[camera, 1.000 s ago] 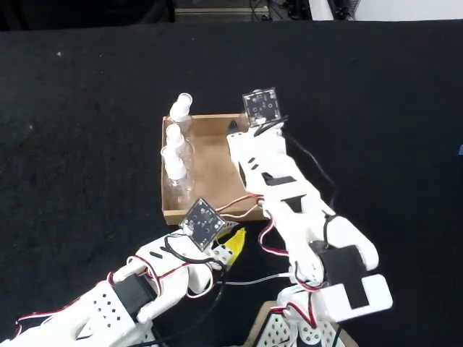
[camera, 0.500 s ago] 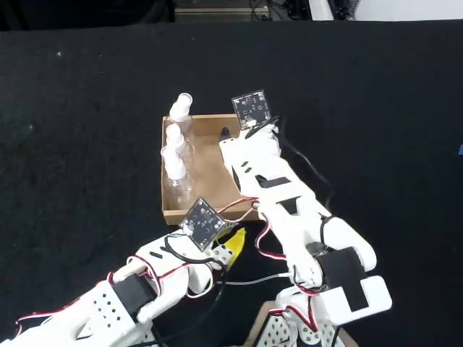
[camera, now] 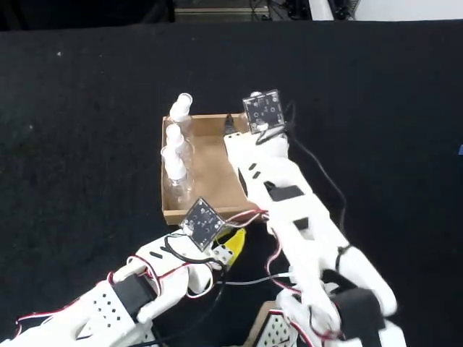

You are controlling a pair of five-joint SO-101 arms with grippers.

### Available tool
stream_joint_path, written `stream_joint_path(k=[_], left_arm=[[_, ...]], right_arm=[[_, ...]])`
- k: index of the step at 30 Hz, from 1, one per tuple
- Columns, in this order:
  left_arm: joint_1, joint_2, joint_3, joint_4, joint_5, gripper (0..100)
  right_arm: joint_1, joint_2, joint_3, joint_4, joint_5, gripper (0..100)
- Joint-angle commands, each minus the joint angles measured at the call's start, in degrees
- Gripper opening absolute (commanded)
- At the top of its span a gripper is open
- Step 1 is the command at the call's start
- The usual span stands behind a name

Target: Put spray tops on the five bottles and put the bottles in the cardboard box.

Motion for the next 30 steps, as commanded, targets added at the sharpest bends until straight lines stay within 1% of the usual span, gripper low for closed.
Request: stream_joint_path(k=[1,5,10,12,15,17,20,22,26,28,30], left_arm=[[-0.57,-0.88,-0.75,-1.23,0.09,3],[-0.57,-0.88,-0.75,-1.23,0.09,3],[-0.57,-0.88,-0.75,-1.23,0.09,3],[-0.57,-0.88,-0.4,-1.23,0.0,3],[-0.57,-0.88,-0.22,-1.23,0.0,3],[-0.57,-0.88,-0.22,-1.23,0.0,3],[-0.57,-0.88,-0.13,-1.23,0.0,3],[-0.57,-0.88,-0.13,-1.23,0.0,3],[-0.4,-0.88,-0.13,-1.23,0.0,3],[-0.22,-0.88,-0.13,-1.23,0.0,3],[-0.31,-0.88,-0.13,-1.23,0.0,3]], right_arm=[[1.23,-7.96,-0.48,6.68,0.53,44.2],[2.46,-16.4,-0.75,20.13,0.53,44.2],[9.32,-27.12,-2.77,34.73,0.09,43.1],[11.6,-30.29,-3.65,37.71,0.09,37.4],[14.59,-33.45,-5.41,41.85,0.62,23.4],[16.7,-34.15,-8.04,45.98,1.05,18.3],[19.69,-33.63,-14.46,56.18,7.3,18.1],[22.33,-32.66,-19.21,66.02,12.04,18.1],[25.41,-28.79,-26.42,83.25,17.41,18.1],[25.32,-25.45,-27.38,87.91,19.16,18.2],[25.23,-21.41,-27.21,90.11,21.89,22.4]])
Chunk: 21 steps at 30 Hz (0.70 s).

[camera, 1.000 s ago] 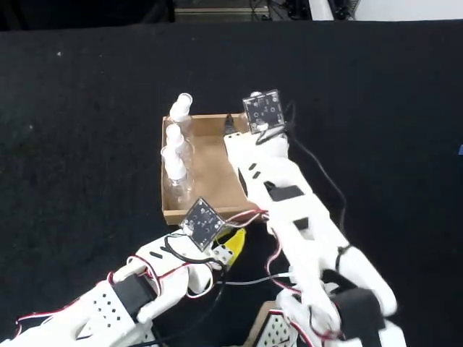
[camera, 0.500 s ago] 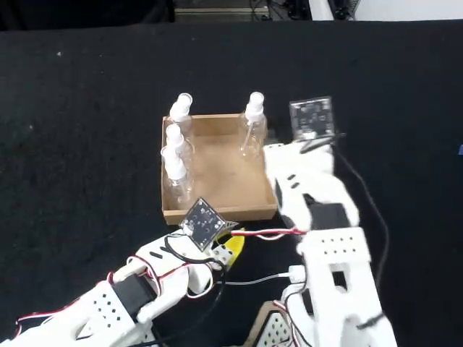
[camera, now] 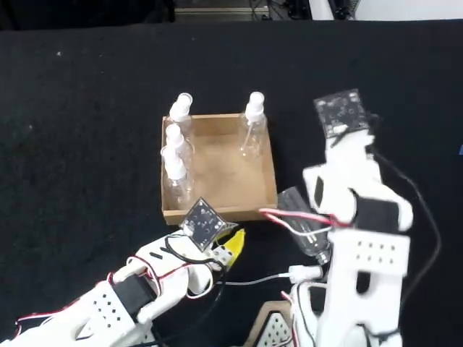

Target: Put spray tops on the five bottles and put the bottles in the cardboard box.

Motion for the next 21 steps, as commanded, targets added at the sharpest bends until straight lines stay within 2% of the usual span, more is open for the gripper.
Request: stream_joint_path(k=[1,3,5,10,17,21], left_arm=[[-0.4,-0.88,-0.66,-0.97,0.0,3],[-0.57,-0.88,-1.19,0.97,0.0,3],[-0.48,-0.88,-1.27,2.02,0.0,3],[-0.57,-0.88,-1.27,2.02,0.0,3],[-0.57,-0.88,-1.27,2.02,0.0,3],[-0.57,-0.88,-1.27,2.02,0.0,3]], right_arm=[[0.97,7.6,-3.74,4.84,4.57,26.4],[0.79,12.7,-3.47,5.45,6.59,34.0],[-0.35,17.36,-3.47,5.54,7.47,37.5],[-4.31,25.8,-3.38,5.36,6.95,36.1],[-5.45,26.86,-1.45,4.75,7.03,36.1],[-5.45,25.19,5.67,-2.37,7.3,36.1]])
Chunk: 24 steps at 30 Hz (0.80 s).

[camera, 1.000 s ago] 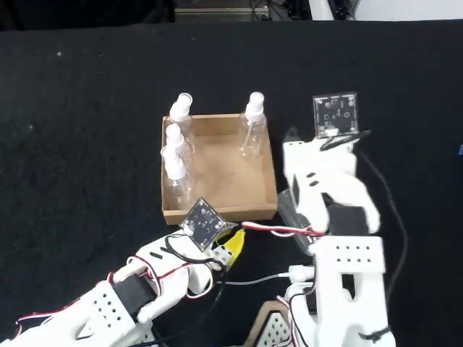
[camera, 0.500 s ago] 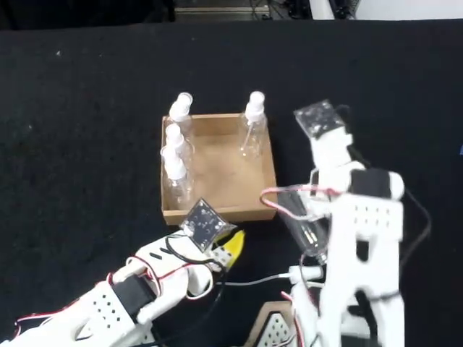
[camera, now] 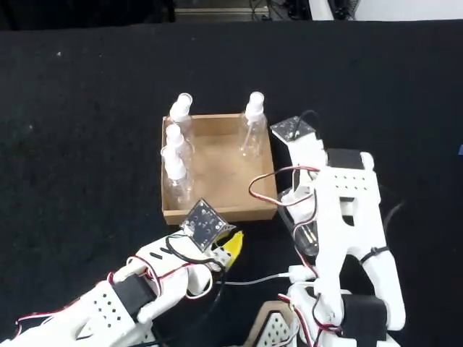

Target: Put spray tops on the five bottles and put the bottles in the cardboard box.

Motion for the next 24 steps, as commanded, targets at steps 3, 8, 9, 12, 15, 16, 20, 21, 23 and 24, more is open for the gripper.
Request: stream_joint_path(k=[3,8,9,12,15,16,20,21,23,24], left_arm=[[-0.57,-0.88,-1.27,0.35,0.0,3],[-0.57,-0.88,-1.27,0.44,0.0,3],[-0.57,-0.88,-1.27,0.44,-0.09,3],[-0.57,-0.88,-1.27,0.44,-0.09,3],[-0.66,-0.88,-1.27,0.53,-0.09,3],[-0.66,-0.88,-1.27,0.53,-0.09,3],[-0.66,-0.88,-1.27,0.53,-0.09,3],[-0.66,-0.88,-1.27,0.53,-0.09,3],[-0.66,-0.88,-1.27,0.53,-0.09,3],[-0.66,-0.88,-1.27,0.53,-0.09,3]], right_arm=[[-0.97,-3.3,8.13,-9.41,0.53,36.1],[-0.97,-3.47,11.12,-11.69,0.62,36.0],[-0.97,-3.47,11.91,-12.75,0.7,36.0],[-0.7,-3.47,15.08,-15.47,2.99,35.8],[0.7,-3.56,16.48,-16.53,4.66,26.6],[1.85,-3.82,16.57,-16.62,4.66,21.4],[10.11,-3.65,14.81,-18.64,4.48,7.6],[13.27,-3.56,13.58,-18.55,4.13,7.6],[20.75,-3.47,10.42,-18.02,3.34,9.0],[24.44,-3.47,8.92,-18.02,1.14,9.3]])
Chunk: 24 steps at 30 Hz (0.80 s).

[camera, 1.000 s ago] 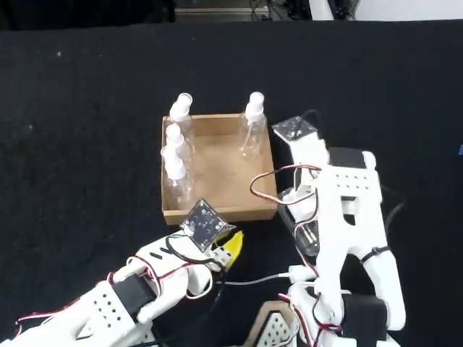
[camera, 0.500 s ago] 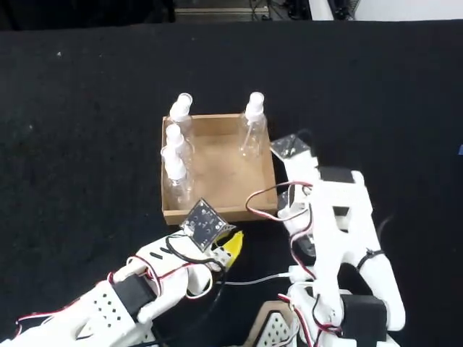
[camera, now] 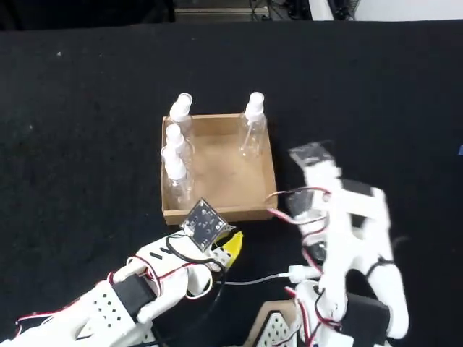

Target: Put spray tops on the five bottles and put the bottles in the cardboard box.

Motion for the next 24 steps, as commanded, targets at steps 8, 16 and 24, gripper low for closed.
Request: stream_joint_path(k=[8,16,24], left_arm=[[-0.66,-0.88,-1.19,0.18,-0.09,3],[-0.66,-0.88,-1.1,0.18,-0.09,3],[-0.66,-0.88,-1.01,0.18,-0.09,3]], right_arm=[[25.49,-3.03,-9.98,-0.62,-29.45,13.2],[16.44,-3.47,-12.09,6.33,-31.47,38.7],[17.85,-3.03,-22.64,16.18,9.05,36.8]])
